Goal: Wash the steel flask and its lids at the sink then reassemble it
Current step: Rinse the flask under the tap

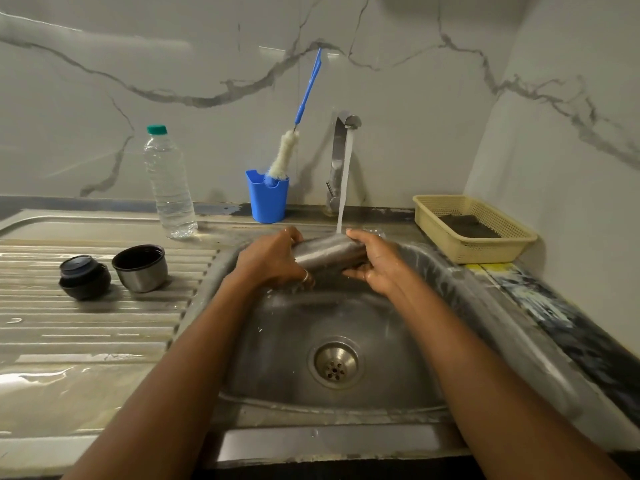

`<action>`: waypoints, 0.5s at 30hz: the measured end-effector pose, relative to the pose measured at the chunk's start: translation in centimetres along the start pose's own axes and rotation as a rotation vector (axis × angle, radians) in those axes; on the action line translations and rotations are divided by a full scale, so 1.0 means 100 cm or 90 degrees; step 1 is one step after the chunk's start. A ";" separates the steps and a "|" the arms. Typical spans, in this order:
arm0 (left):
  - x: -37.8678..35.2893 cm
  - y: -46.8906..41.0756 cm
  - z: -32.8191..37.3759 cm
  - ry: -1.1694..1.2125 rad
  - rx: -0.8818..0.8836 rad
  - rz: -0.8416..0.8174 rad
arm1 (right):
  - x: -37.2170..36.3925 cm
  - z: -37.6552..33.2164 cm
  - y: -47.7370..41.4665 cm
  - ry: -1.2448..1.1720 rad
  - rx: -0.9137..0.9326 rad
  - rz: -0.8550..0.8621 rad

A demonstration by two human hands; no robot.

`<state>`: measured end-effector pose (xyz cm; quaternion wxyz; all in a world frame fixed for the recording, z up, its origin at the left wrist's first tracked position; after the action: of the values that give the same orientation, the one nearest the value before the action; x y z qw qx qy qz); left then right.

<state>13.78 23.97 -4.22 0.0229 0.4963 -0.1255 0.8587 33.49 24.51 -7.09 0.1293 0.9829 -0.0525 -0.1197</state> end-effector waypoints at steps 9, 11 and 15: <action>0.043 0.007 0.009 0.190 -0.126 0.149 | 0.012 0.013 0.001 0.058 -0.119 -0.011; 0.048 0.007 0.014 0.250 -0.141 0.184 | 0.010 0.015 0.004 0.075 -0.136 -0.035; 0.045 0.002 0.012 0.361 -0.089 0.231 | 0.013 0.019 0.005 0.134 -0.161 -0.061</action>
<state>12.50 23.16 0.17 -0.0626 0.2049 -0.2589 0.9419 34.20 23.37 -9.02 0.2509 0.9673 0.0235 -0.0277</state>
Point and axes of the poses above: each hand's wrist, its own y-axis away from the middle knuckle, its own x-axis out of the back of the hand, z = x × y, the point moved 6 cm from there along -y, towards the middle knuckle, and after that the axes turned 3 degrees about y, right-handed, at the moved point
